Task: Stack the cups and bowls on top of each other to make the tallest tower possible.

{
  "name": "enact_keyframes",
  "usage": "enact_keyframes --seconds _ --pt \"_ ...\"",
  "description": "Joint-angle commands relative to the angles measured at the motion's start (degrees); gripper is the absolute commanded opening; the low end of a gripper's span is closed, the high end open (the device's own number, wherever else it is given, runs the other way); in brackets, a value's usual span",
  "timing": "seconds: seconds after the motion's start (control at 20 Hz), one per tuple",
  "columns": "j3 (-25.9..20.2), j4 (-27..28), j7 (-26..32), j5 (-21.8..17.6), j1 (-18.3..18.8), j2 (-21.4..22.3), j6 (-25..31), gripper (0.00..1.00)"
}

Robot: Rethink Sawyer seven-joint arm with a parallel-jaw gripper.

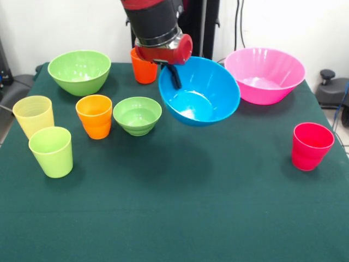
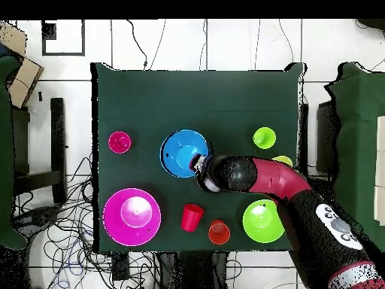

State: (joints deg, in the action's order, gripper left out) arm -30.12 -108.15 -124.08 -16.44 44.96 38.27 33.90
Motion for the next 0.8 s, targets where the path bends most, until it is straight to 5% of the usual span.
enact_keyframes --seconds 0.05,0.8 --pt "-1.44 -4.56 8.05 -5.27 1.37 0.97 1.5 0.0" --pt "-2.57 -9.64 8.12 -10.81 8.58 2.37 -2.76 0.0"
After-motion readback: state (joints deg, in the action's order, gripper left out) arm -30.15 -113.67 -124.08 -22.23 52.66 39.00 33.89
